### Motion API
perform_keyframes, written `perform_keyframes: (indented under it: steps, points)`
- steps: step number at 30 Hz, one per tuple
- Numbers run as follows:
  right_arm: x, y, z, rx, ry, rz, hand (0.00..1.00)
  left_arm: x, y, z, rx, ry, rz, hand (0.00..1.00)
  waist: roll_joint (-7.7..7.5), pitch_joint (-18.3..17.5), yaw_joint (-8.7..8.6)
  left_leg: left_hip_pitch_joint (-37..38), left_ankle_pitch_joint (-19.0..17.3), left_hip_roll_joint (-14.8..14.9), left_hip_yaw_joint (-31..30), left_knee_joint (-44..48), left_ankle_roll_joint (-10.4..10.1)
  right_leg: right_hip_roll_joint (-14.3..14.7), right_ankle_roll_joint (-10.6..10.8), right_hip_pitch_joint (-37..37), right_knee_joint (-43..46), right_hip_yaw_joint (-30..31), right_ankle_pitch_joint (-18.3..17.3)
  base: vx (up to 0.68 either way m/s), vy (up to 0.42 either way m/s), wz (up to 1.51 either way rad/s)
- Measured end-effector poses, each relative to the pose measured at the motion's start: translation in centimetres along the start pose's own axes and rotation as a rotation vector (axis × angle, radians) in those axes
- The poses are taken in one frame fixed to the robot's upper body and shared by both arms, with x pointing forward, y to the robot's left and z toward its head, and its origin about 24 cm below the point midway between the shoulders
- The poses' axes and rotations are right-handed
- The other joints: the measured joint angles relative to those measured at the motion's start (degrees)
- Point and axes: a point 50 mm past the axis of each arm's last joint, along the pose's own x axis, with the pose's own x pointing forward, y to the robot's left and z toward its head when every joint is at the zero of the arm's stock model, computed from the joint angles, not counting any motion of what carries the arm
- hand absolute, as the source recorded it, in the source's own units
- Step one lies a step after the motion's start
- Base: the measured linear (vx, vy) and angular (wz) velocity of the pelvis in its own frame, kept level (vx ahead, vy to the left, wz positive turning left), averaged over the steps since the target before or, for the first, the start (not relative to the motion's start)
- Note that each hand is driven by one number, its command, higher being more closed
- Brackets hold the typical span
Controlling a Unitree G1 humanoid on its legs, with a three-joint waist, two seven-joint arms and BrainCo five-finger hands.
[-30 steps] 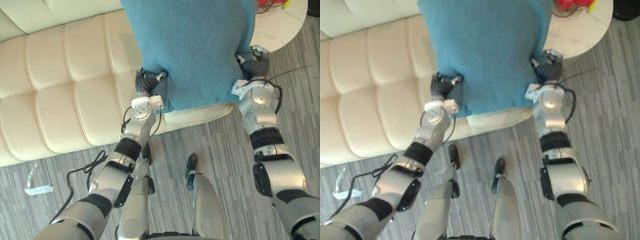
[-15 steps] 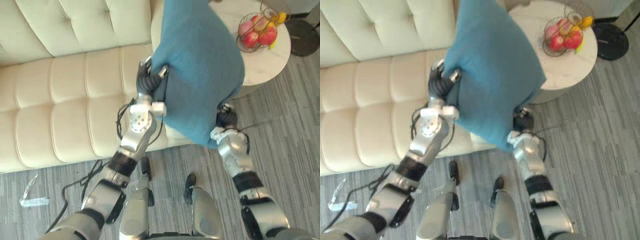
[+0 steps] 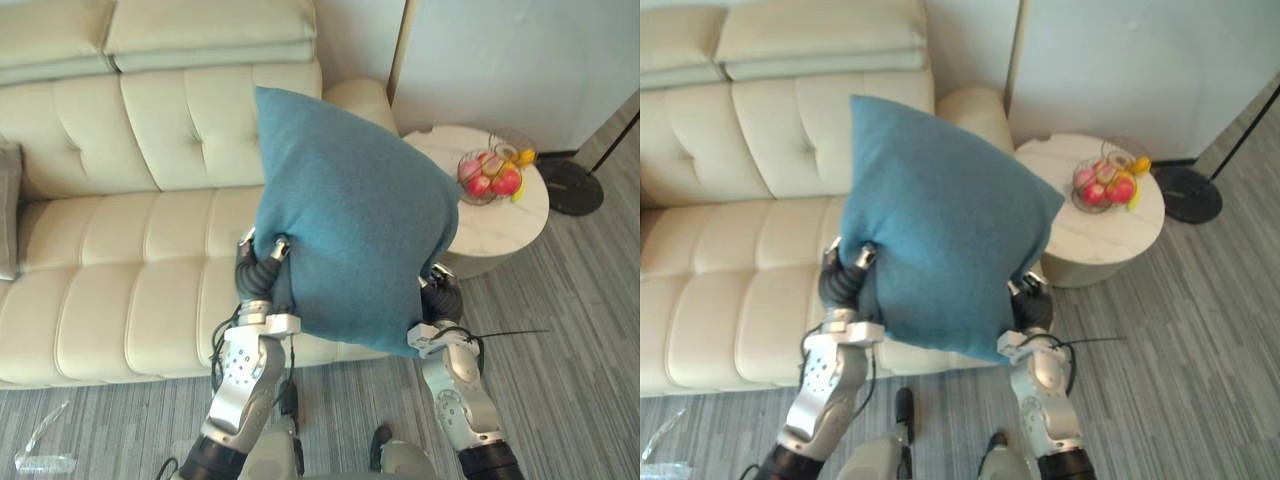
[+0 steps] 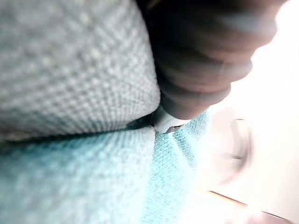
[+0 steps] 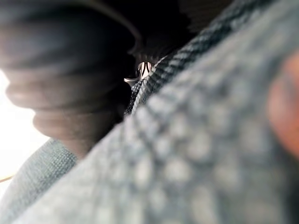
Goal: Pick up cushions and gather them together orderly.
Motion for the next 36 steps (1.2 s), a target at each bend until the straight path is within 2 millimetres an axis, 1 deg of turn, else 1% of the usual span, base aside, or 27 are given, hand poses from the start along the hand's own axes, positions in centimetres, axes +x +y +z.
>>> perform_keyframes:
  steps: [4,7,9,11,13,14,15,16,17,18,19,20,21,22,23,25,26,27,28,29,30,31,32,33,34,35,36]
  points:
    - [-0.6,0.3,-0.1,-0.025,-0.007,0.018,1.00,-1.4,0.2,0.5,0.002,-0.008,0.005,1.00,0.25,-2.6,0.42,1.7,-0.4,0.2,-1.3,0.0,-0.3,0.4,0.1,2.2,-0.9,-0.7,-0.1,-0.06,0.006,0.11]
    - [-0.7,0.6,-0.3,-0.040,0.004,0.048,1.00,-2.1,0.4,0.9,0.000,-0.007,0.009,1.00,1.06,-4.2,0.84,1.1,-0.7,0.5,-2.9,0.0,-0.8,1.3,0.2,2.9,-1.9,-1.3,0.0,-0.08,0.003,0.20]
    - [-0.8,0.6,-0.3,-0.040,-0.002,0.050,1.00,-2.3,0.2,1.1,0.014,-0.018,-0.003,1.00,1.86,-5.4,0.96,-1.5,0.2,0.6,-5.5,0.7,-1.4,2.2,0.1,2.6,-2.1,-2.5,0.0,-0.08,-0.024,0.66]
    - [-0.8,0.7,-0.3,-0.044,-0.007,0.050,1.00,-2.3,0.1,1.2,0.017,-0.027,-0.010,1.00,2.39,-5.3,1.21,-4.8,0.1,0.5,-8.5,4.1,-1.5,2.4,-0.2,2.5,-1.3,-5.6,0.3,-0.09,-0.035,0.89]
    - [-0.8,0.7,-0.2,-0.077,-0.016,0.057,1.00,-2.4,0.2,1.1,0.016,-0.023,-0.004,1.00,3.52,-5.1,2.90,-6.8,-1.2,0.9,-9.5,6.2,-1.7,2.9,-0.6,2.6,0.0,-8.1,-0.2,-0.10,-0.045,0.61]
    - [-0.8,0.7,-0.2,-0.080,-0.016,0.057,1.00,-2.5,0.2,1.1,0.014,-0.021,-0.002,1.00,3.98,-5.2,3.19,-7.5,-2.4,1.2,-8.1,6.5,-2.0,3.2,-0.7,2.8,0.1,-8.9,-0.2,-0.11,-0.042,0.75]
    - [-0.8,0.6,-0.2,-0.092,-0.020,0.058,1.00,-2.4,0.2,1.0,0.011,-0.022,0.001,1.00,3.63,-5.3,3.12,-9.7,-7.7,2.3,-3.5,8.6,-3.2,2.3,-1.2,2.7,-0.9,-10.6,0.1,-0.15,0.046,0.76]
    - [-0.8,0.5,-0.2,-0.112,-0.023,0.056,1.00,-2.5,0.2,0.9,0.011,-0.015,0.003,1.00,2.44,-4.8,3.50,-10.7,-9.2,3.2,0.7,11.0,-0.2,0.7,-2.1,2.3,-1.6,-11.8,0.2,-0.15,0.085,0.66]
    - [-0.7,0.5,-0.3,-0.122,-0.023,0.050,1.00,-2.6,0.4,0.6,0.018,-0.004,0.006,1.00,1.94,-4.8,4.01,-11.6,-9.2,3.2,2.7,14.4,3.2,-0.7,-2.1,2.8,-1.8,-12.4,0.5,-0.08,0.124,0.36]
    - [-0.7,0.4,-0.2,-0.131,-0.027,0.039,1.00,-2.6,0.6,0.1,0.026,0.018,0.018,1.00,1.72,-5.3,3.87,-12.0,-9.0,4.0,4.1,18.5,3.8,-1.9,-1.4,2.9,-2.6,-12.6,1.2,0.00,0.056,0.18]
    - [-0.7,0.3,-0.2,-0.139,-0.031,0.034,1.00,-2.6,0.7,-0.1,0.026,0.025,0.022,1.00,2.11,-5.7,3.82,-11.7,-8.9,4.8,4.4,19.0,3.6,-2.0,-1.2,2.8,-3.0,-12.6,1.6,0.05,0.090,0.12]
    - [-0.6,0.1,0.0,-0.153,-0.039,0.027,1.00,-2.7,0.7,-0.4,0.022,0.036,0.030,1.00,3.10,-6.4,3.45,-10.2,-8.8,7.0,4.8,17.3,3.4,-2.0,-0.2,2.7,-3.6,-13.1,3.0,0.06,0.156,0.06]
    - [-0.5,-0.1,0.2,-0.159,-0.048,0.014,1.00,-2.7,0.6,-0.7,0.014,0.045,0.033,1.00,3.42,-6.6,2.84,-8.2,-7.8,9.0,6.2,13.6,1.4,-2.3,0.7,2.4,-3.8,-13.1,3.8,0.10,0.242,0.19]
    - [-0.4,-0.4,0.3,-0.162,-0.056,-0.003,1.00,-2.5,0.5,-1.1,0.015,0.058,0.028,1.00,3.08,-6.6,2.02,-7.5,-5.3,8.8,8.6,11.7,-1.8,-3.3,1.7,2.5,-4.0,-13.1,4.5,0.13,0.282,0.14]
    - [0.1,-0.3,0.3,-0.163,-0.056,-0.012,1.00,-2.3,0.5,-1.5,0.020,0.069,0.027,1.00,1.86,-6.3,1.28,-7.0,-4.6,6.8,10.0,11.3,-1.0,-4.7,2.5,2.5,-5.7,-11.8,6.3,0.13,0.289,0.01]
    - [0.3,-0.2,0.2,-0.160,-0.056,-0.018,1.00,-2.1,0.9,-1.7,0.033,0.085,0.022,1.00,0.06,-6.2,1.11,-8.9,-6.6,5.7,10.6,14.5,0.3,-5.8,3.3,2.5,-8.2,-10.4,8.3,0.10,0.251,-0.09]
    - [0.4,-0.2,0.3,-0.160,-0.059,-0.021,1.00,-2.0,1.3,-2.1,0.040,0.106,0.027,1.00,-0.49,-6.3,0.87,-12.0,-10.3,5.5,10.3,21.0,1.0,-6.7,4.4,2.8,-9.1,-10.4,9.0,0.08,0.257,0.03]
    - [0.4,-0.3,0.3,-0.160,-0.059,-0.029,1.00,-2.2,1.6,-2.7,0.032,0.139,0.048,1.00,-0.08,-6.0,0.88,-13.9,-14.5,5.5,9.9,27.2,1.7,-7.5,5.3,3.8,-9.2,-10.6,9.3,0.07,0.266,0.03]
    - [0.3,-0.3,0.2,-0.162,-0.056,-0.031,1.00,-2.4,1.8,-3.0,0.032,0.156,0.057,1.00,0.11,-6.0,0.90,-14.5,-16.4,5.3,9.9,29.4,1.6,-8.1,5.4,4.1,-8.6,-10.8,9.2,0.06,0.302,-0.03]
    - [0.2,-0.6,0.2,-0.169,-0.053,-0.039,1.00,-2.6,2.0,-3.6,0.032,0.187,0.067,1.00,0.87,-5.5,0.93,-14.3,-19.5,4.6,10.1,31.9,1.7,-9.8,5.2,3.7,-4.9,-10.5,9.0,0.03,0.326,0.13]
    - [0.1,-1.1,0.2,-0.180,-0.052,-0.055,1.00,-2.8,2.1,-4.2,0.044,0.219,0.057,1.00,1.71,-4.7,0.70,-13.6,-21.1,2.8,10.3,32.1,2.9,-13.1,4.2,1.0,3.5,-9.8,8.6,0.01,0.340,0.20]
    - [0.1,-1.3,0.2,-0.184,-0.052,-0.062,1.00,-2.9,2.2,-4.4,0.050,0.231,0.050,1.00,1.74,-4.6,0.64,-12.9,-21.4,1.8,10.7,31.6,3.4,-14.9,2.0,-1.4,8.4,-9.2,8.9,0.03,0.349,0.21]
    - [0.1,-1.5,0.2,-0.197,-0.049,-0.067,1.00,-3.1,2.3,-4.6,0.061,0.246,0.039,1.00,1.50,-3.9,0.50,-11.0,-21.5,-0.2,11.6,29.3,3.6,-17.9,-7.1,-7.0,18.0,-6.6,11.0,0.06,0.348,0.02]
    - [0.1,-1.4,0.1,-0.199,-0.044,-0.068,1.00,-3.2,2.5,-4.6,0.065,0.254,0.041,1.00,1.65,-3.1,0.57,-9.7,-21.7,-0.9,11.6,27.9,4.0,-17.1,-7.4,-10.5,23.7,-2.0,10.0,0.08,0.342,0.10]
    - [0.1,-1.5,-0.3,-0.203,-0.031,-0.072,1.00,-3.4,2.8,-4.7,0.074,0.269,0.044,1.00,1.93,-2.4,0.23,-8.1,-21.8,-1.3,10.8,26.2,4.3,-12.3,-3.4,-13.2,28.8,3.0,5.7,0.10,0.254,0.24]
    - [0.1,-1.5,-0.3,-0.206,-0.028,-0.073,1.00,-3.6,2.9,-4.8,0.080,0.279,0.045,1.00,2.08,-2.1,-0.11,-7.0,-21.6,-1.8,9.8,24.5,4.6,-8.6,-1.3,-13.8,29.6,4.4,3.1,0.07,0.126,0.36]
    - [0.1,-1.5,-0.3,-0.207,-0.029,-0.073,1.00,-3.6,2.9,-4.8,0.083,0.282,0.044,1.00,2.02,-1.9,-0.23,-6.5,-21.5,-2.1,9.4,23.4,4.8,-6.9,-0.6,-14.1,29.4,4.7,1.9,0.12,0.124,0.55]
